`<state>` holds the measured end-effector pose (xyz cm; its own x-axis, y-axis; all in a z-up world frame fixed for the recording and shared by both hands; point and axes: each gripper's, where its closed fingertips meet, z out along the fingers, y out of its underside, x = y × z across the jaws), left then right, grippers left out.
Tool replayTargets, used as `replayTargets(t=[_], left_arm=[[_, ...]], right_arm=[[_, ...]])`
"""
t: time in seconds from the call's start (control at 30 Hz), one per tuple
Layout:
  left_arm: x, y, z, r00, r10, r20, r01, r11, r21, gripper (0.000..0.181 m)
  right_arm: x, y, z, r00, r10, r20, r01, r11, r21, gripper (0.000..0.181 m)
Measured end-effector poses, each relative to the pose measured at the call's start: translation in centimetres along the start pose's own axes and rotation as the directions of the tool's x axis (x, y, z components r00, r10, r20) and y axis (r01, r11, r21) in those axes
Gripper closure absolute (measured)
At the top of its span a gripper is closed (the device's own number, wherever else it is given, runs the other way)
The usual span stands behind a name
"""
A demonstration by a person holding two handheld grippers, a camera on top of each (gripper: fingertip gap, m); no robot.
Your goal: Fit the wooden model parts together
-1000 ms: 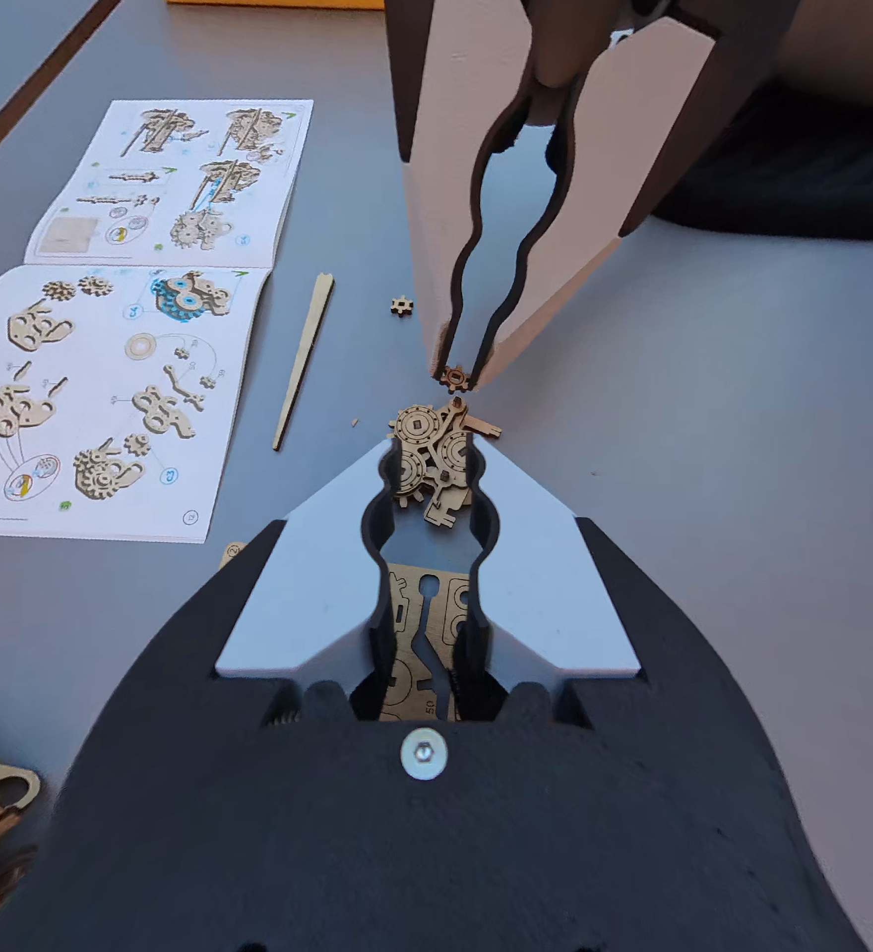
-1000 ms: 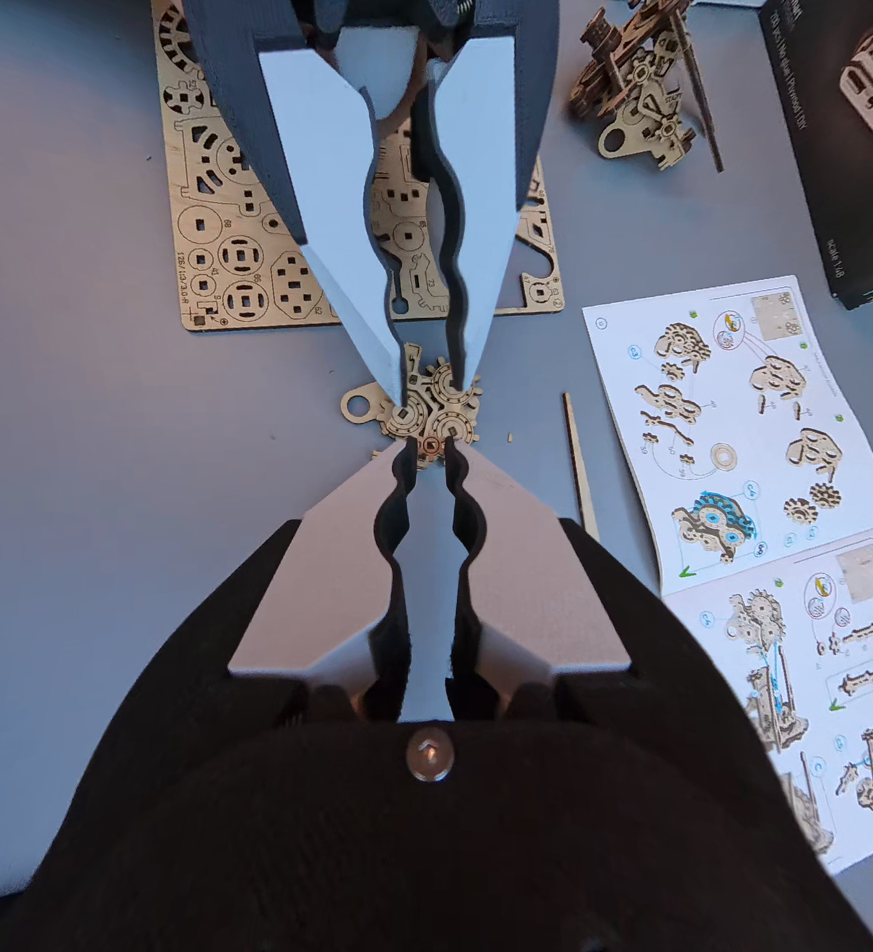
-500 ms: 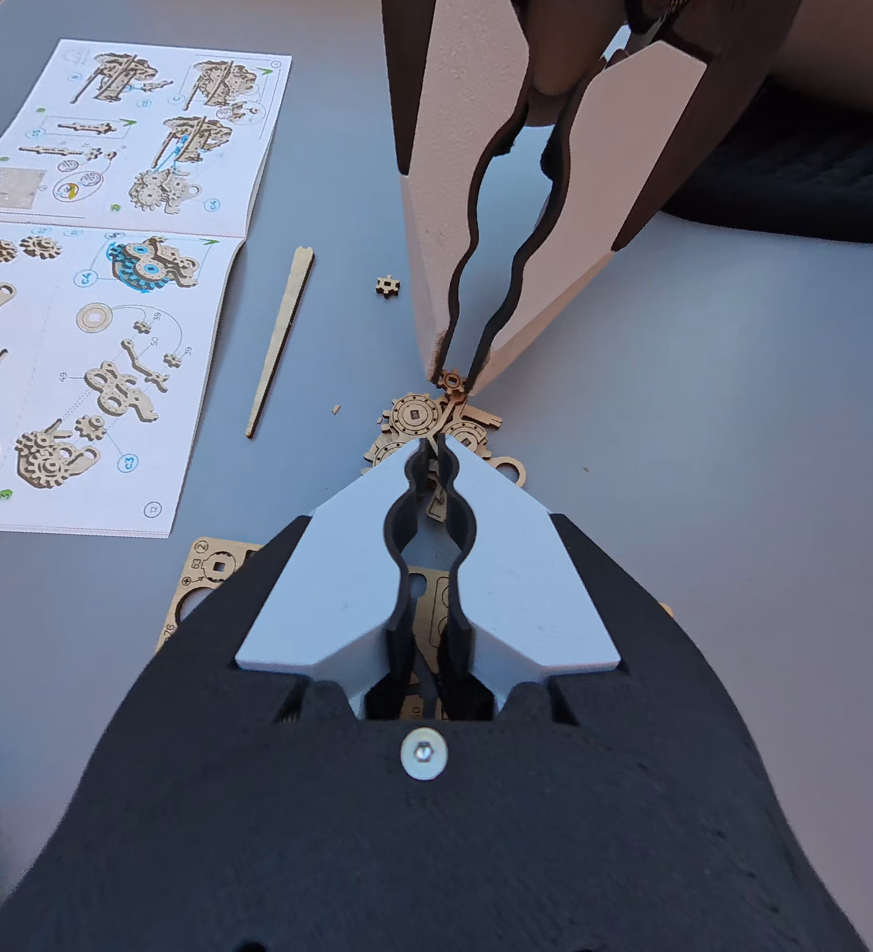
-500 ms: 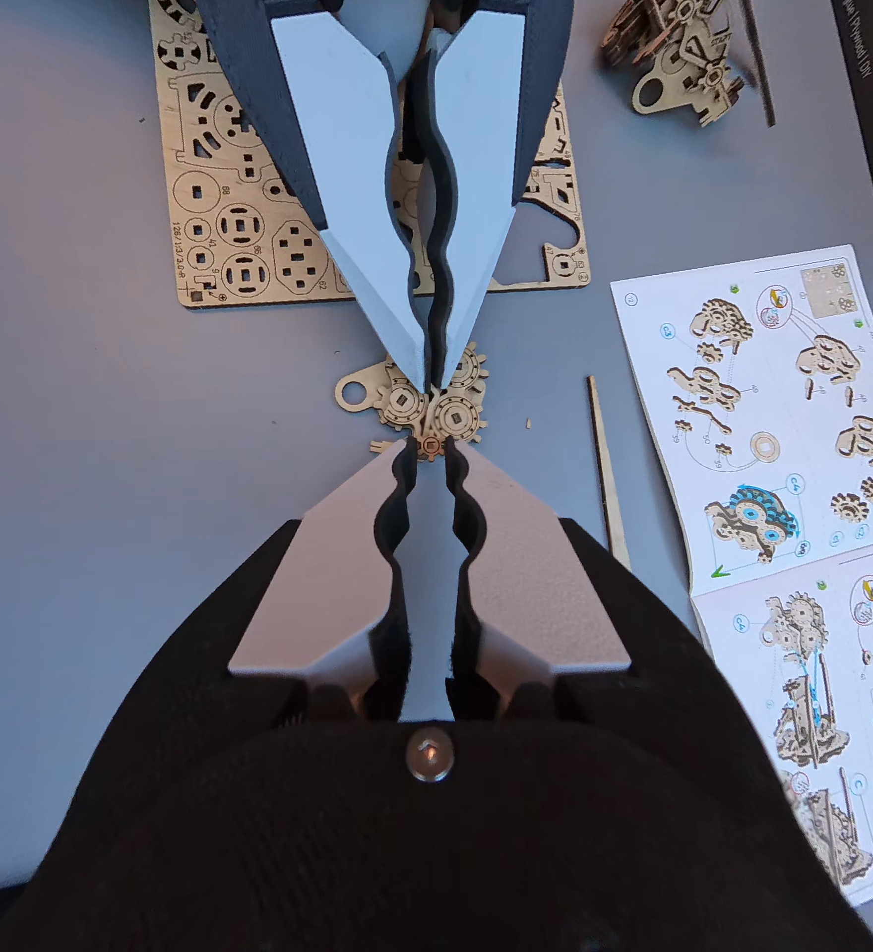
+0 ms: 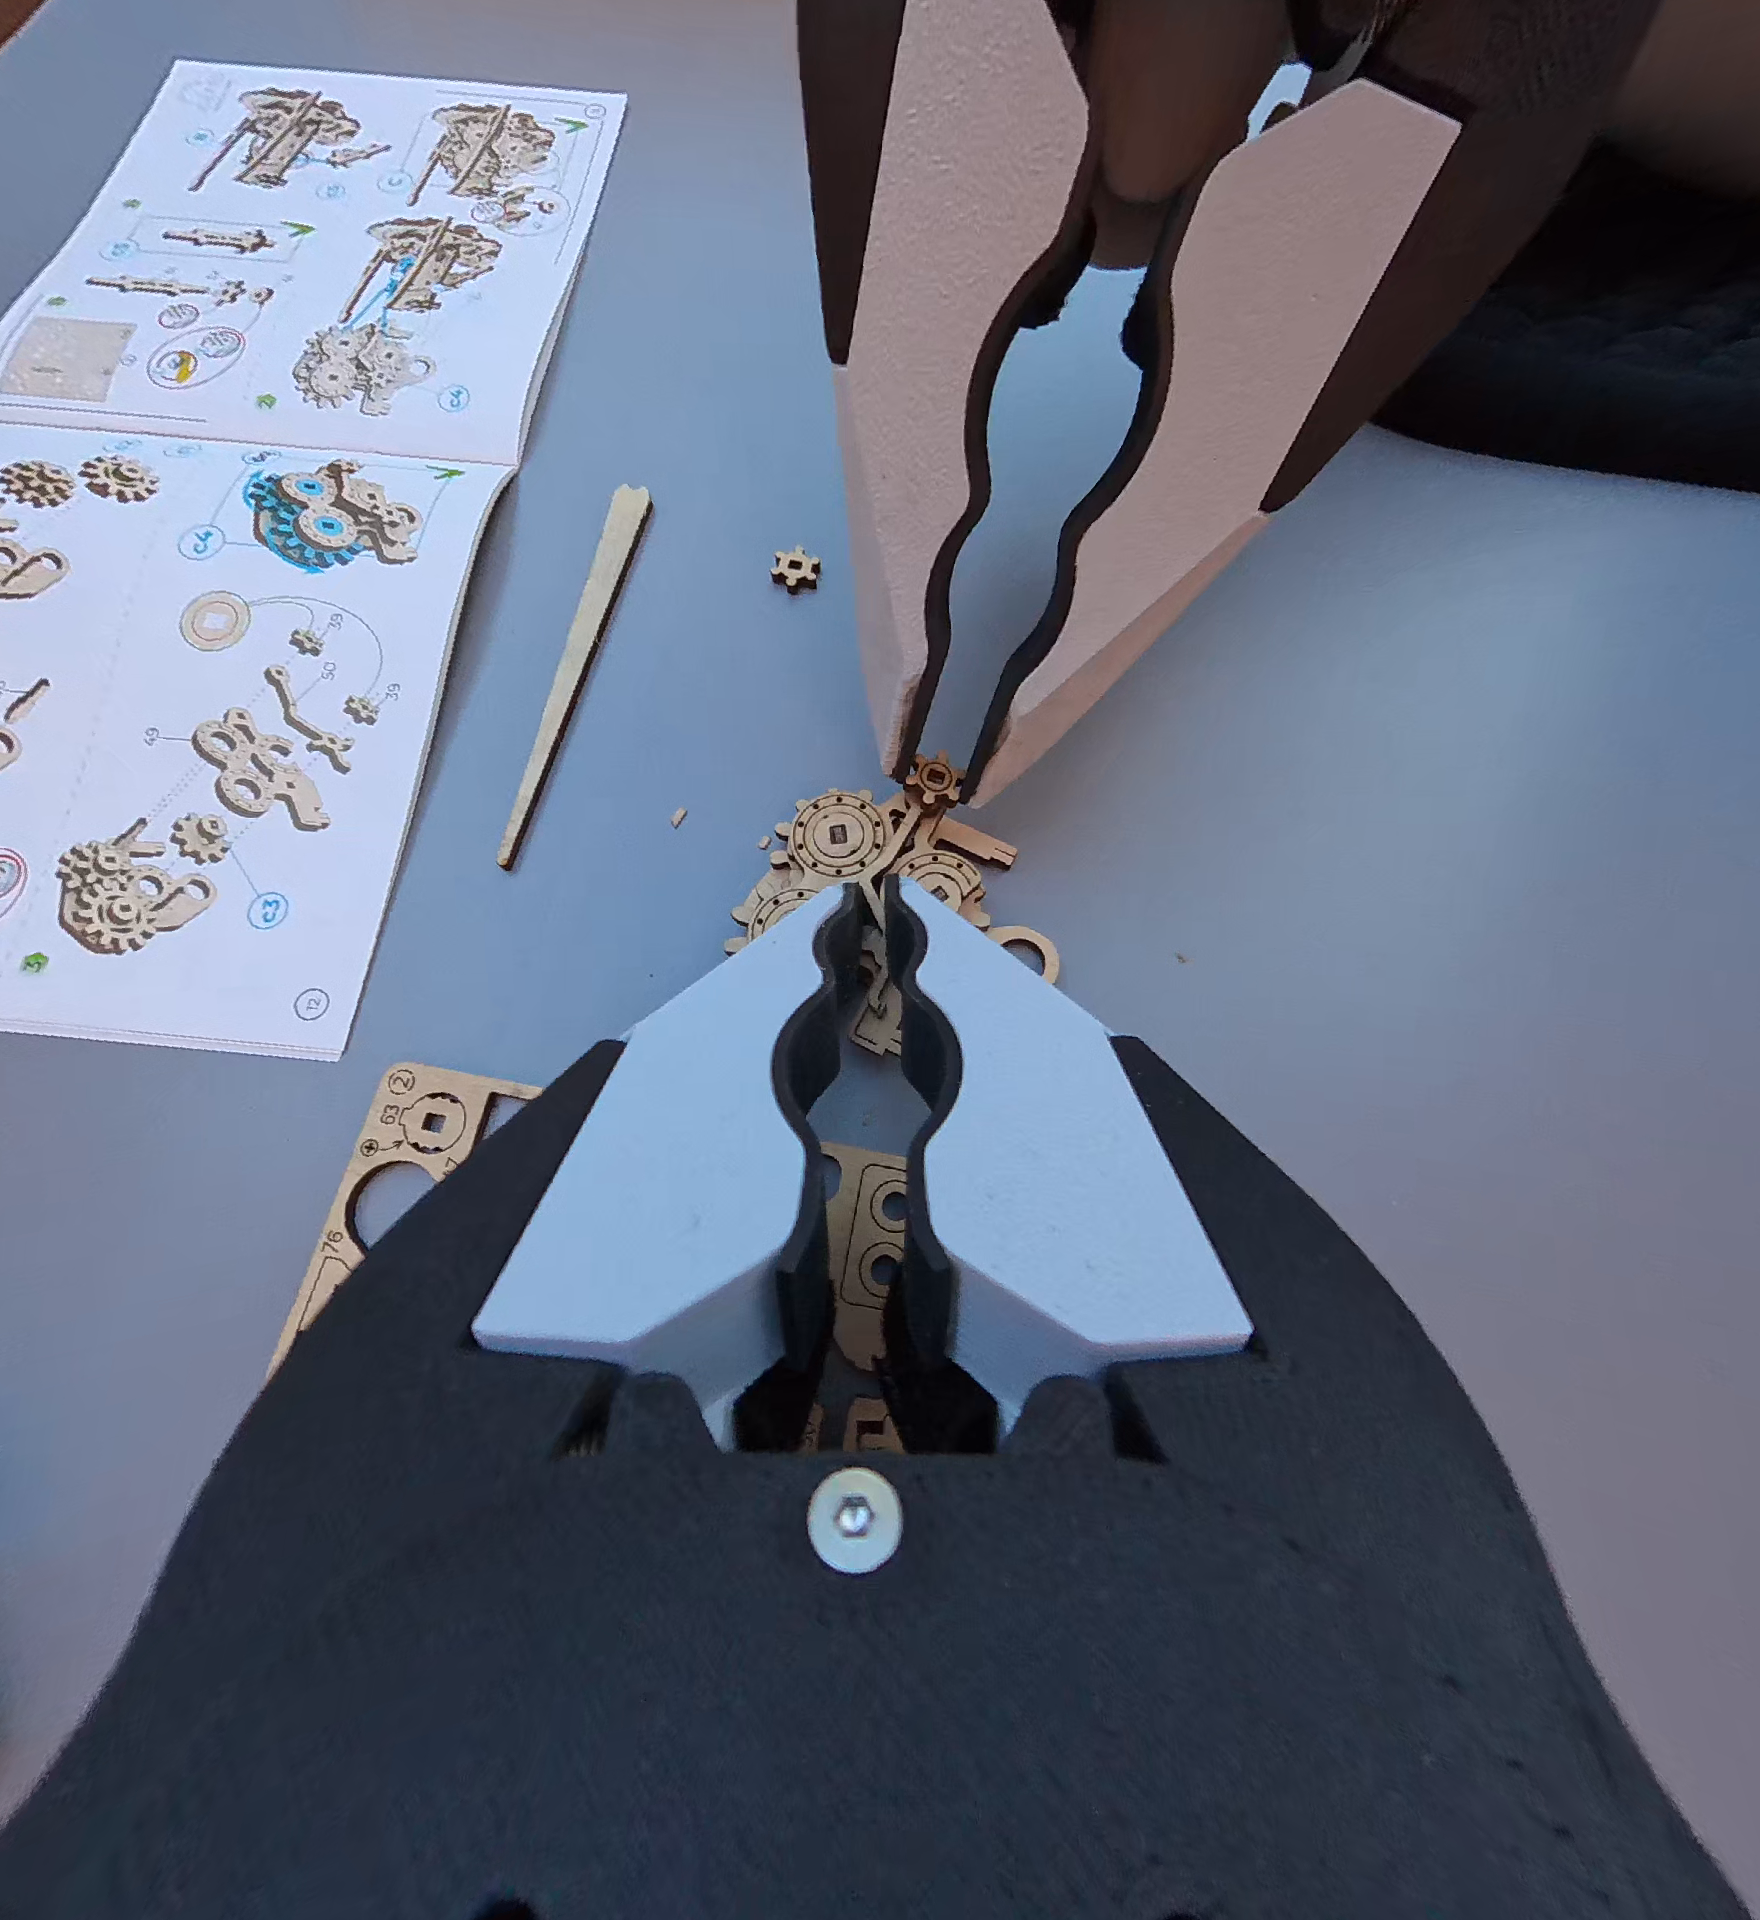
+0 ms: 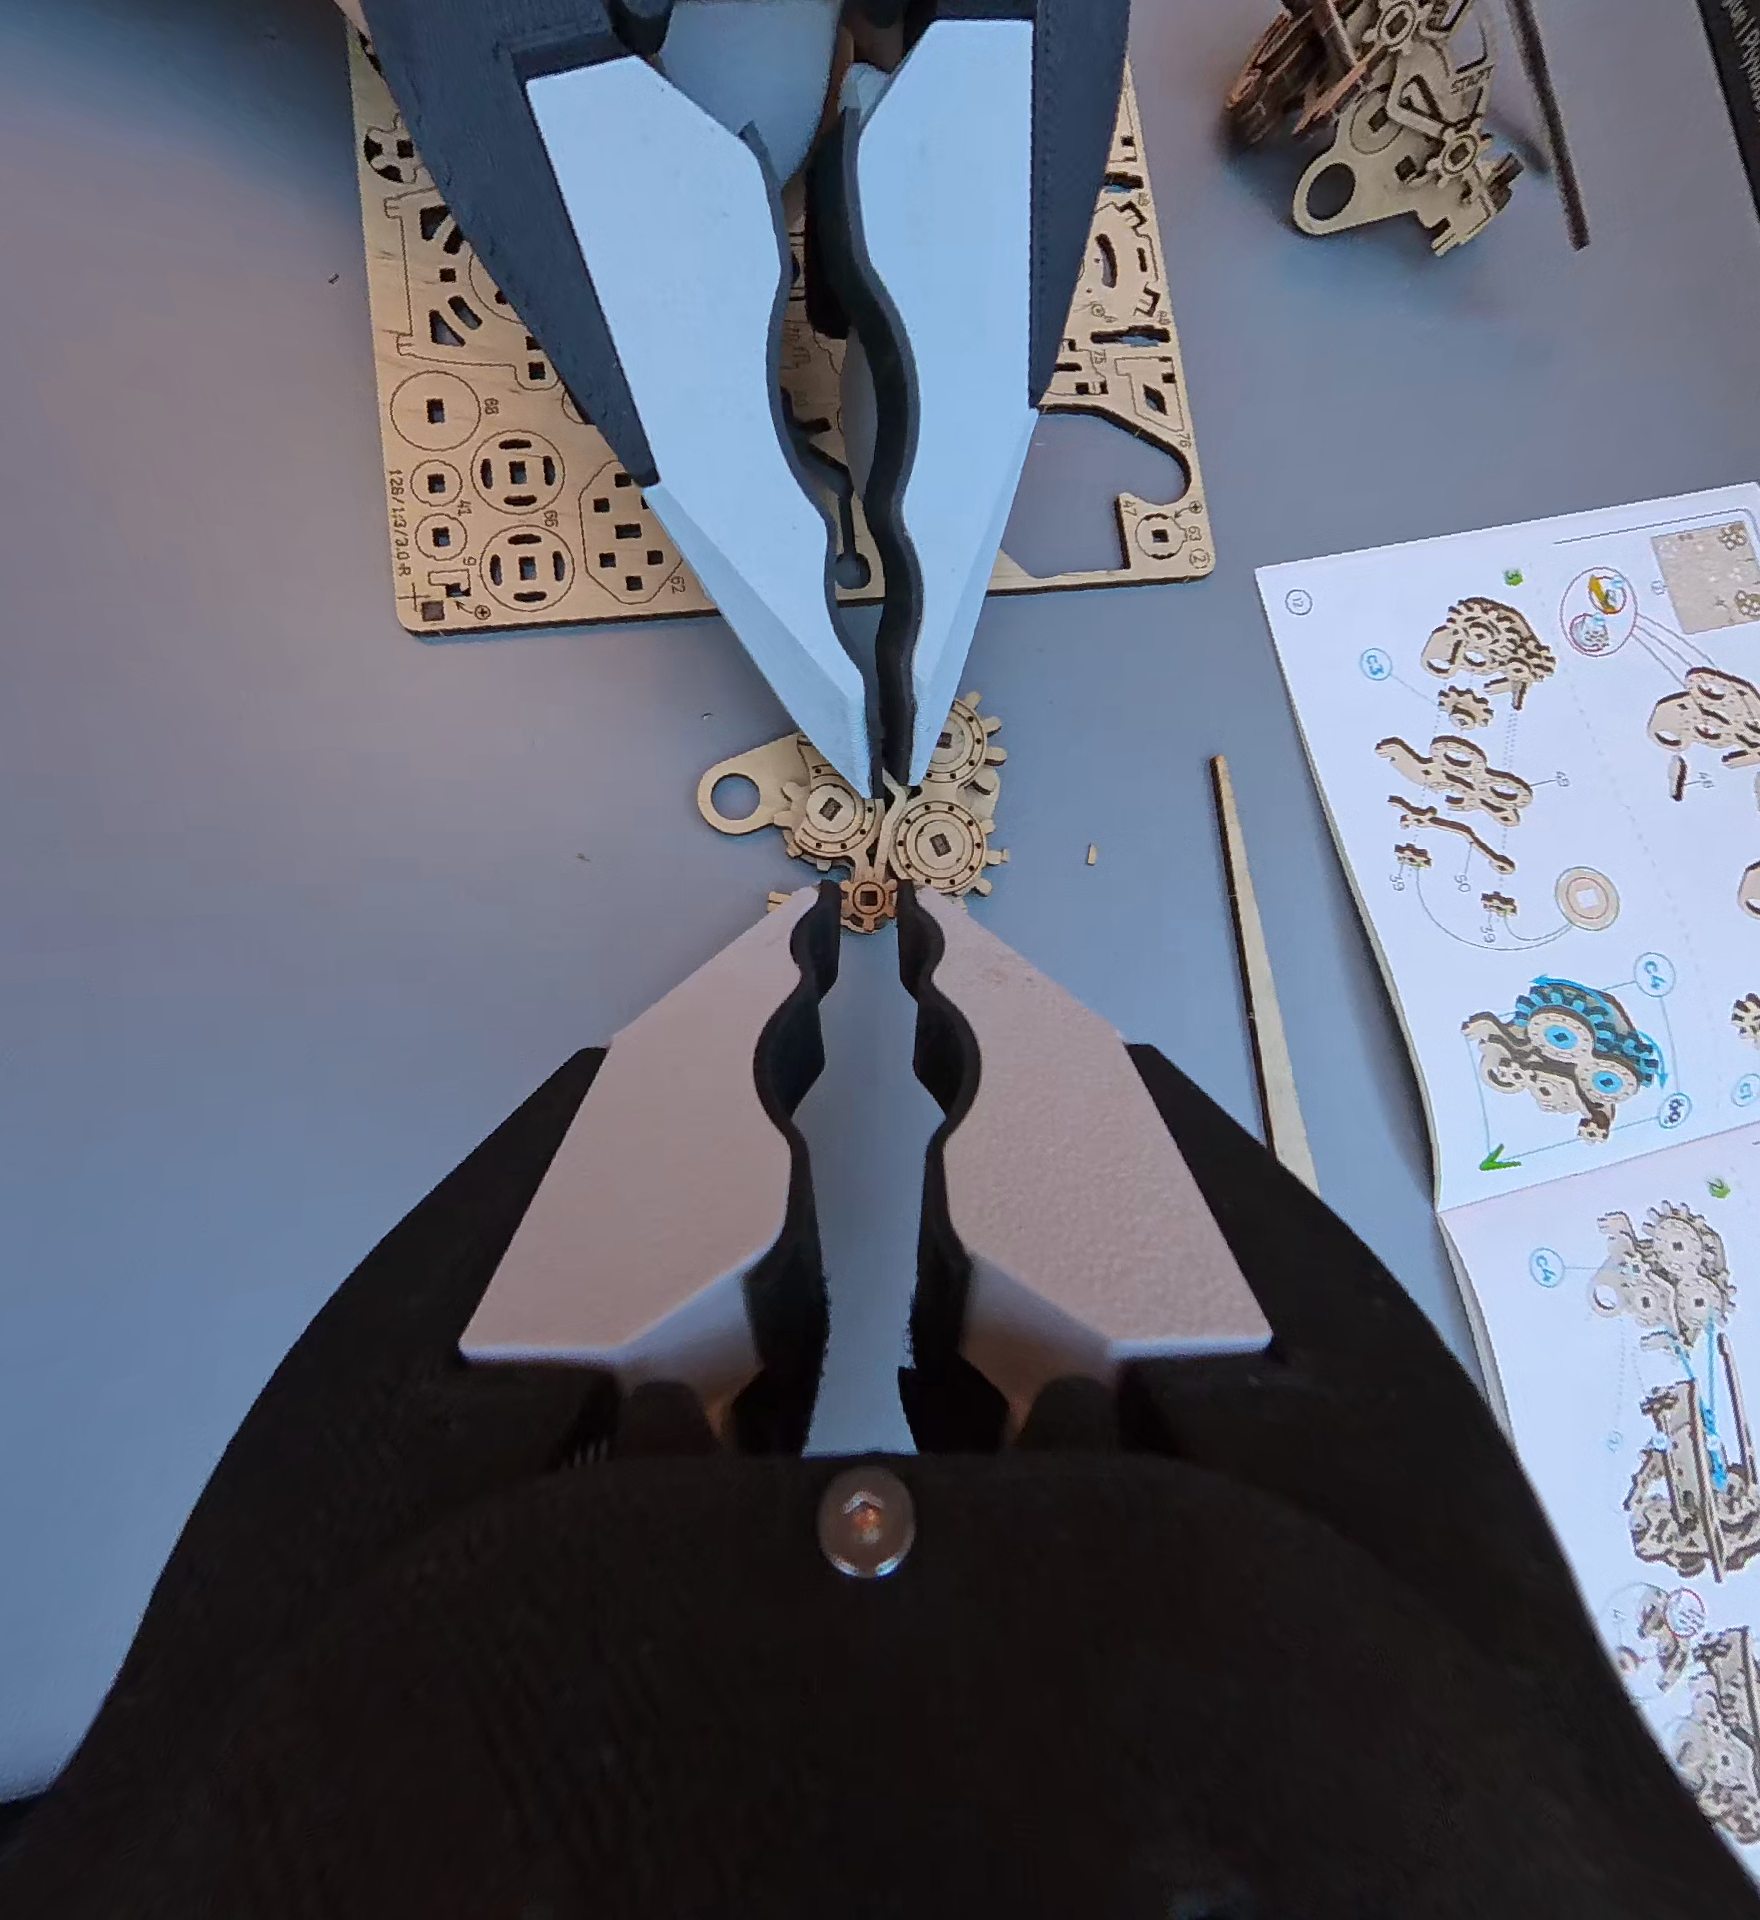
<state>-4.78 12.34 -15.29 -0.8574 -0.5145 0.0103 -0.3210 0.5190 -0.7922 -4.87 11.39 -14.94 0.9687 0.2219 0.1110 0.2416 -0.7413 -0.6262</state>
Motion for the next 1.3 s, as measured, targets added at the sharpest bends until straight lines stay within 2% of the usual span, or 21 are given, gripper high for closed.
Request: replayTargets(t=[0.07,0.2,0.37,0.53,0.67,0.9,1.0,1.07,1.17,1.2,1.3], left_arm=[[0.0,0.0,0.0,1.000,-0.013,-0.007,0.013,1.000,0.003,0.179],[-0.2,-0.9,-0.4,0.999,-0.047,0.001,0.047,0.997,0.058,0.177],[0.8,-3.0,-1.5,0.978,-0.172,-0.119,0.191,0.966,0.172,0.175],[2.0,-3.8,-2.0,0.880,-0.332,-0.338,0.404,0.899,0.168,0.167],[2.7,-4.3,-2.4,0.816,-0.367,-0.446,0.478,0.863,0.164,0.177],[3.2,-3.6,-1.7,0.791,-0.402,-0.461,0.495,0.863,0.098,0.180],[2.7,-3.7,-1.6,0.821,-0.400,-0.407,0.482,0.868,0.119,0.181],[1.9,-4.5,-2.1,0.839,-0.399,-0.370,0.488,0.853,0.187,0.181],[0.9,-5.9,-3.2,0.817,-0.437,-0.377,0.553,0.778,0.297,0.181],[0.6,-6.4,-3.6,0.807,-0.446,-0.388,0.573,0.750,0.330,0.181],[0.4,-7.4,-4.3,0.771,-0.465,-0.434,0.627,0.673,0.392,0.181]], right_arm=[[0.4,-0.3,-0.4,0.999,-0.035,-0.041,0.036,0.999,0.021,0.172],[-0.4,-3.4,-2.7,0.973,-0.201,-0.112,0.221,0.951,0.216,0.172],[-1.0,-2.8,-2.8,0.873,-0.434,-0.223,0.470,0.870,0.150,0.171],[-1.6,-2.9,-2.7,0.849,-0.477,-0.228,0.514,0.845,0.146,0.171],[-1.6,-2.9,-2.9,0.825,-0.509,-0.247,0.549,0.824,0.138,0.172],[-1.7,-2.6,-2.5,0.795,-0.552,-0.253,0.589,0.803,0.097,0.172],[-0.9,-2.9,-2.7,0.805,-0.514,-0.296,0.560,0.823,0.094,0.171],[0.3,-3.5,-3.4,0.852,-0.395,-0.342,0.459,0.880,0.126,0.163],[1.0,-4.8,-4.8,0.907,-0.226,-0.354,0.314,0.925,0.213,0.155],[1.0,-5.2,-5.0,0.916,-0.189,-0.354,0.281,0.932,0.231,0.159],[2.3,-5.3,-5.7,0.873,-0.145,-0.466,0.254,0.950,0.180,0.169]])
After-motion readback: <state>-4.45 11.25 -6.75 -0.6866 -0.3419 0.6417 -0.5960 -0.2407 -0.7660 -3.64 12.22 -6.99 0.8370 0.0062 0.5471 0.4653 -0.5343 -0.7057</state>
